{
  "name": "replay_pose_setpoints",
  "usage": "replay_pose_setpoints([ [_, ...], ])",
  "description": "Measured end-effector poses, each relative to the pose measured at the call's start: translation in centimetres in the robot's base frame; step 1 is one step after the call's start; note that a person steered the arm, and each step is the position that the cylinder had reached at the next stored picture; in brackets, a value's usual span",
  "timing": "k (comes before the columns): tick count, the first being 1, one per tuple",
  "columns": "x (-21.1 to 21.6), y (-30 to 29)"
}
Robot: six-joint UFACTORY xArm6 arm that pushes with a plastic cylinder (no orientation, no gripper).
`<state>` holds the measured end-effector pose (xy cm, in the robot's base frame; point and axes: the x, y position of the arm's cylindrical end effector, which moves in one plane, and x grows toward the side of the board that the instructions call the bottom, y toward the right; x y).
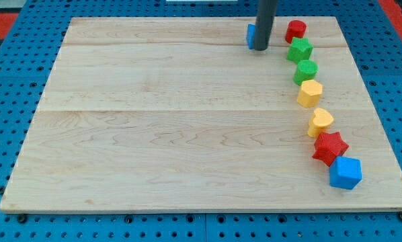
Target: Slide the blue triangle top of the red circle
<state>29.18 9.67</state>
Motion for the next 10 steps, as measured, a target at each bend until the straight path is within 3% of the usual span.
replay_pose_setpoints([
  [1,-1.4,-2.9],
  [2,-2.9,2.3],
  [5,-8.3,4.5],
  [6,-8.4,4.1],
  [7,-10.0,0.0],
  [10,-10.1,5.2],
])
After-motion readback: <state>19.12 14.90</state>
